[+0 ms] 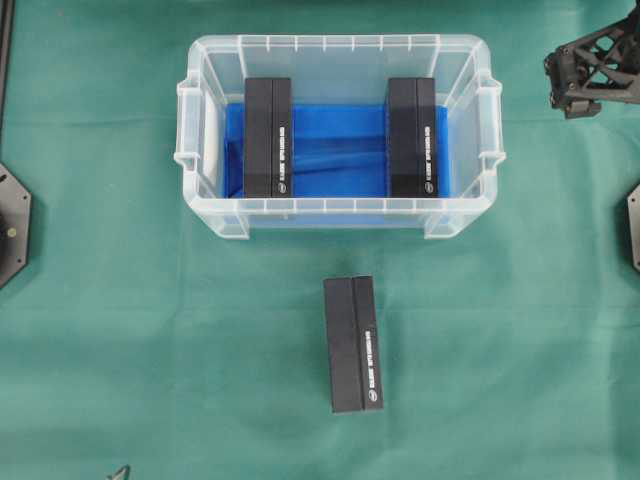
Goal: Take the box out of the case with the right arm.
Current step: 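Move the open right gripper over the left black box in the bin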
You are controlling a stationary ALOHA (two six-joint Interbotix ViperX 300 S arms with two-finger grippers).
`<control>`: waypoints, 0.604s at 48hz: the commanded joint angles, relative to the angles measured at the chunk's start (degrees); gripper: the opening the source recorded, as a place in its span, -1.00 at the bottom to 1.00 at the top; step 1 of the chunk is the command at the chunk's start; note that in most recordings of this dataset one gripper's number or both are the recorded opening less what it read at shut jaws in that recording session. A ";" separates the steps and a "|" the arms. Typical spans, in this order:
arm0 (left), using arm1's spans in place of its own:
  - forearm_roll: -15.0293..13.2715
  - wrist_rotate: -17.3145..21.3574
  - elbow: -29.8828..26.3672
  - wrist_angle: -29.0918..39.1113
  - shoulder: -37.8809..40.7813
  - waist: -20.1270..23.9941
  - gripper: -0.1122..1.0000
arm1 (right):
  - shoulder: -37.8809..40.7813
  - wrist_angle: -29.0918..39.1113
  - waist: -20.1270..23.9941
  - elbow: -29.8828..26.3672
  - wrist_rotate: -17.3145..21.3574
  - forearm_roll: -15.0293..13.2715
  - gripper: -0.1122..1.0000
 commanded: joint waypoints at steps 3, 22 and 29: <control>0.18 0.09 -0.88 -0.18 0.26 -0.09 -0.80 | -0.26 -0.26 -0.09 -0.79 0.00 0.09 0.77; 0.18 0.09 -0.88 -0.18 0.35 -0.09 -0.80 | -0.26 -0.26 -0.09 -0.88 0.09 0.35 0.77; 0.18 0.09 -0.97 -0.18 0.62 -0.09 -0.80 | -0.26 -0.35 -0.09 -1.05 0.18 0.62 0.77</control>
